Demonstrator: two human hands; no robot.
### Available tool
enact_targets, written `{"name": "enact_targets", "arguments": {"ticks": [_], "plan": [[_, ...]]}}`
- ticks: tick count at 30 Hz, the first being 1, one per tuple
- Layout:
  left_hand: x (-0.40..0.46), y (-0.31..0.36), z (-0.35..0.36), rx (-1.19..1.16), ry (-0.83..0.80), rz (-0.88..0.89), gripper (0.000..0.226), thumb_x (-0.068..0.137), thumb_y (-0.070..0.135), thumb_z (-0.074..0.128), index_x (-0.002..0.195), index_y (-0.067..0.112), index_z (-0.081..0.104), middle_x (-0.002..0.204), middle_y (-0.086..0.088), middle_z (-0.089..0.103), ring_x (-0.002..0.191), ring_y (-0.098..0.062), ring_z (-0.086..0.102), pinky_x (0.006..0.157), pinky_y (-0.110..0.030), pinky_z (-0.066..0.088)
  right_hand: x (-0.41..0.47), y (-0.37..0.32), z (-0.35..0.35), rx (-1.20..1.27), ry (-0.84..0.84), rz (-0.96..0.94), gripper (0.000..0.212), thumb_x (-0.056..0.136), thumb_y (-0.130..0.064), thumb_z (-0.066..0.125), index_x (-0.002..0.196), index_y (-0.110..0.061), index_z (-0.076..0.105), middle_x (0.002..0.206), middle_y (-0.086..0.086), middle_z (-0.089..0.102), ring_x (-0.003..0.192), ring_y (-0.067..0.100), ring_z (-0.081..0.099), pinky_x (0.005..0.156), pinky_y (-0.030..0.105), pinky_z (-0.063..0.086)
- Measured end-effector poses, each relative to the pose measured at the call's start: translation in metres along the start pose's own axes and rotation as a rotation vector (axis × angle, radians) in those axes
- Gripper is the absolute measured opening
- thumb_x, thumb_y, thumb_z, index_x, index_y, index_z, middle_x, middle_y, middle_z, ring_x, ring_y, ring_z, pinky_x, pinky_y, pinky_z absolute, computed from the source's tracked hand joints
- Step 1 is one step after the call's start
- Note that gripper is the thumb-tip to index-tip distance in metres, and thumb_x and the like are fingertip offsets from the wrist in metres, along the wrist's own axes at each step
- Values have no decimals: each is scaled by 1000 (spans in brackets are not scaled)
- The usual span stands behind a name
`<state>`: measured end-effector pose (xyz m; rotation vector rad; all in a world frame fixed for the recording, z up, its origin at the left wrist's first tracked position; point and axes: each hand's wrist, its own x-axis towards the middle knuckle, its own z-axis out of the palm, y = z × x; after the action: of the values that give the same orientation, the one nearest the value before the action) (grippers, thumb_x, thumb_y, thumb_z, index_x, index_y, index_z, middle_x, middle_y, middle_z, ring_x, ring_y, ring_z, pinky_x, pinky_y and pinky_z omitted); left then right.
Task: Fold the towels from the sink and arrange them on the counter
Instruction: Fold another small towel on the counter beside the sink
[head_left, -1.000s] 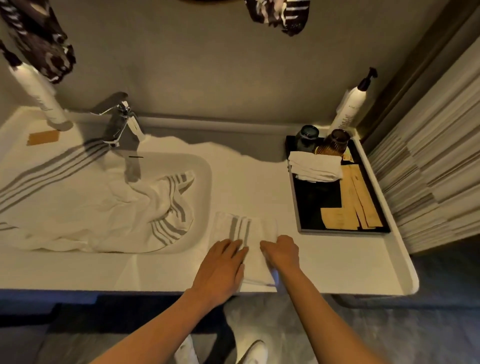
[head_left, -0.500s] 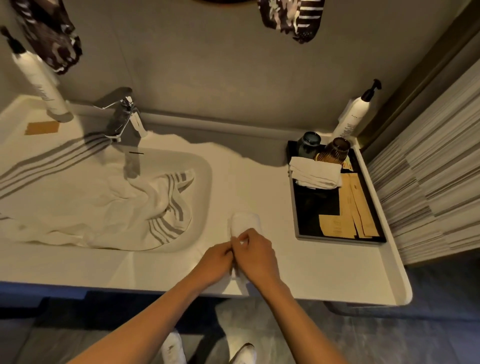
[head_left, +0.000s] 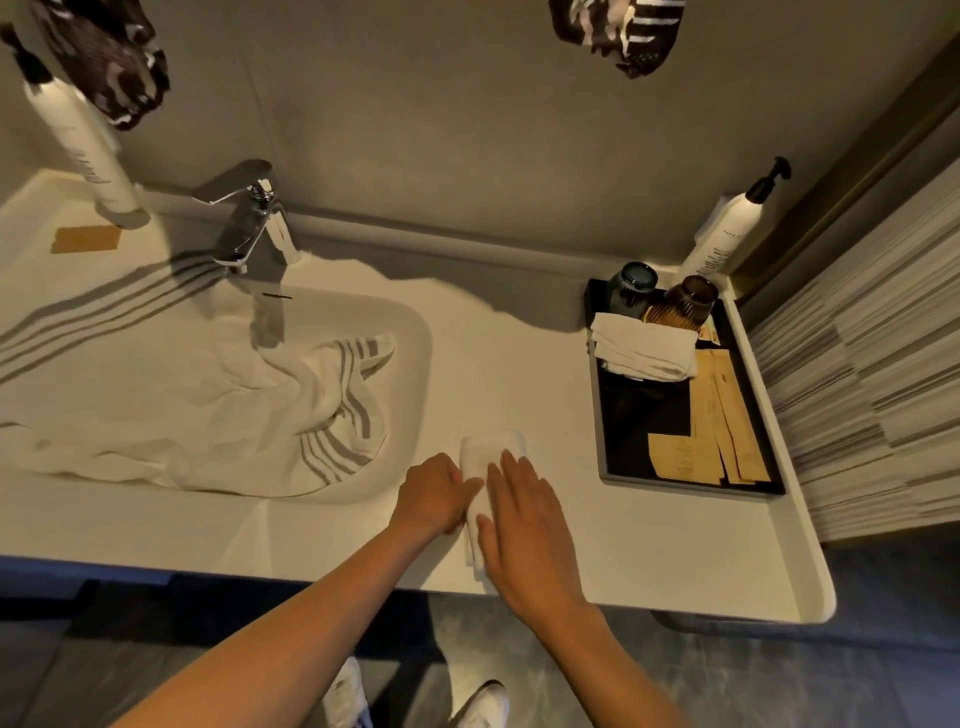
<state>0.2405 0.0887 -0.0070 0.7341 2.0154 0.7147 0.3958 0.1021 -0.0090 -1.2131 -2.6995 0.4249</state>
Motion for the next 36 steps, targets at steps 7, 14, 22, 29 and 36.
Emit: {"name": "enact_targets", "arguments": {"ticks": [7, 14, 22, 29, 36], "plan": [[6, 12, 2, 200, 45, -17, 38, 87, 41, 66, 103, 11, 50, 96, -4, 61, 86, -25, 64, 65, -31, 45, -5, 3, 33, -192, -138, 95, 64, 102, -44, 20, 156, -11, 9, 164, 11, 1, 151, 28, -4, 119, 57, 12], [-6, 9, -15, 116, 3, -111, 45, 88, 51, 62, 76, 8, 65, 68, -8, 75, 54, -25, 72, 68, -39, 63, 12, 14, -6, 305, 101, 299, 51, 99, -41, 40, 146, -22, 35, 154, 2, 35, 135, 20, 40, 110, 40, 40], [-34, -4, -10, 97, -103, -155, 78, 72, 73, 63, 117, 11, 53, 104, -7, 69, 79, -21, 70, 66, -31, 60, 85, 14, -23, 771, -330, 866, 39, 82, -32, 73, 107, -6, 56, 107, 8, 62, 82, 22, 60, 55, 24, 46], [-43, 15, -12, -490, -288, -108, 84, 73, 52, 79, 137, 11, 43, 123, 1, 60, 102, -15, 61, 83, -30, 52, 62, 25, -73, 1588, -186, 976, 29, 88, -15, 66, 114, -2, 64, 106, 22, 72, 103, 34, 66, 93, 48, 53], [-19, 76, 33, -850, -365, -128, 53, 73, 6, 77, 123, 3, 59, 118, -21, 68, 105, -35, 67, 82, -42, 57, 29, 106, -120, 1715, -102, 990, 37, 87, 1, 61, 123, -4, 56, 123, 26, 61, 112, 43, 60, 95, 59, 49]]}}
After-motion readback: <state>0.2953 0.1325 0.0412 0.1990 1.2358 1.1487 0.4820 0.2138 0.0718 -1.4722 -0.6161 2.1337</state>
